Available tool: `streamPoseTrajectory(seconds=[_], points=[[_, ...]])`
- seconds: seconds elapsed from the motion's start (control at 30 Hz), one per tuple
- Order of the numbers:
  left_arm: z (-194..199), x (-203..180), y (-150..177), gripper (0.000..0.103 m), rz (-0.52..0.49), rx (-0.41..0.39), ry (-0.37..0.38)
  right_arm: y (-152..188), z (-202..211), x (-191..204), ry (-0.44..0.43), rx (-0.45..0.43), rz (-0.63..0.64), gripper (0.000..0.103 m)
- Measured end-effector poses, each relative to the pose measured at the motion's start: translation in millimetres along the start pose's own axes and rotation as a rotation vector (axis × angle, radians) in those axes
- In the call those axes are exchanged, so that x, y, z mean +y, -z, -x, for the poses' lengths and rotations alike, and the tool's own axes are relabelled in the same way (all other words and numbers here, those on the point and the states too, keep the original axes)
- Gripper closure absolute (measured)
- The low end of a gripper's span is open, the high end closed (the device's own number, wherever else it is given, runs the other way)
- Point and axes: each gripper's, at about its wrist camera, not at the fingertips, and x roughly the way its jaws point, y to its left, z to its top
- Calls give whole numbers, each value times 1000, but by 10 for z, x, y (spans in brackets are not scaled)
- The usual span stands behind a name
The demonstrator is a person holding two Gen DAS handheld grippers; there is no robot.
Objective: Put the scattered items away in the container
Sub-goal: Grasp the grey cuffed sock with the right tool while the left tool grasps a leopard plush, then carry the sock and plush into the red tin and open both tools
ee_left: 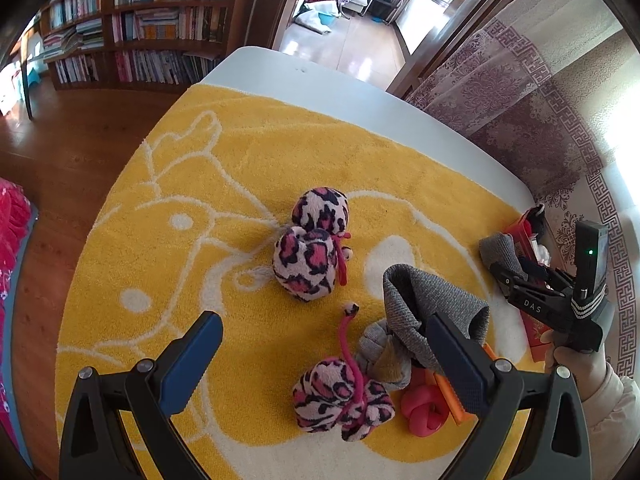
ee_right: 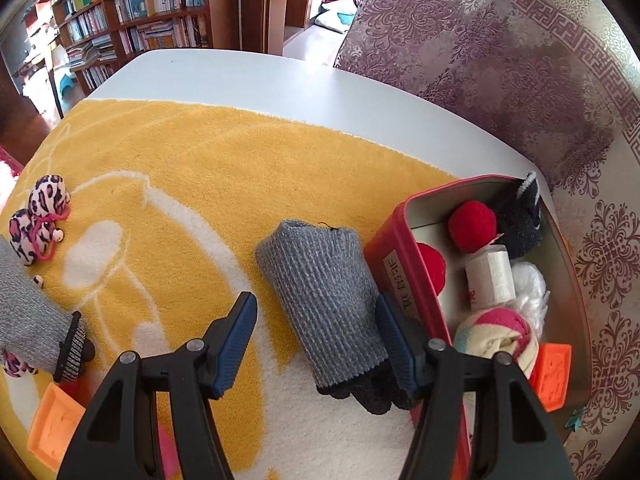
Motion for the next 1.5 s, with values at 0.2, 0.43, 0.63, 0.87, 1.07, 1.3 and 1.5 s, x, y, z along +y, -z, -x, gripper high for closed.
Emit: streamPoseTrajectory(seconds=[0.2,0.43,0.63,0.87,1.07,1.3,1.5], points=[[-239,24,-274,0,4,10,-18,-19,-93,-51,10,13,-20,41],[-626,3,-487,0,1,56,-51,19,-101,11,51,3,22,51],[-813,61,-508,0,28,87,-42,74,143,-72,-37,-39,-60,59],[-898,-20,-516,0,-66,71,-112,202,492,30,-175,-87,-143,62],[-913,-11,-529,0,-83,80,-140,248,656,101,-247,-97,-180,65],[-771,36,-451,62,-107,27,-210,275,823,139,-271,-127,-179,65],[-519,240,-319,63,-49,-11,-164,314,922,41,-287,-151,-218,65]])
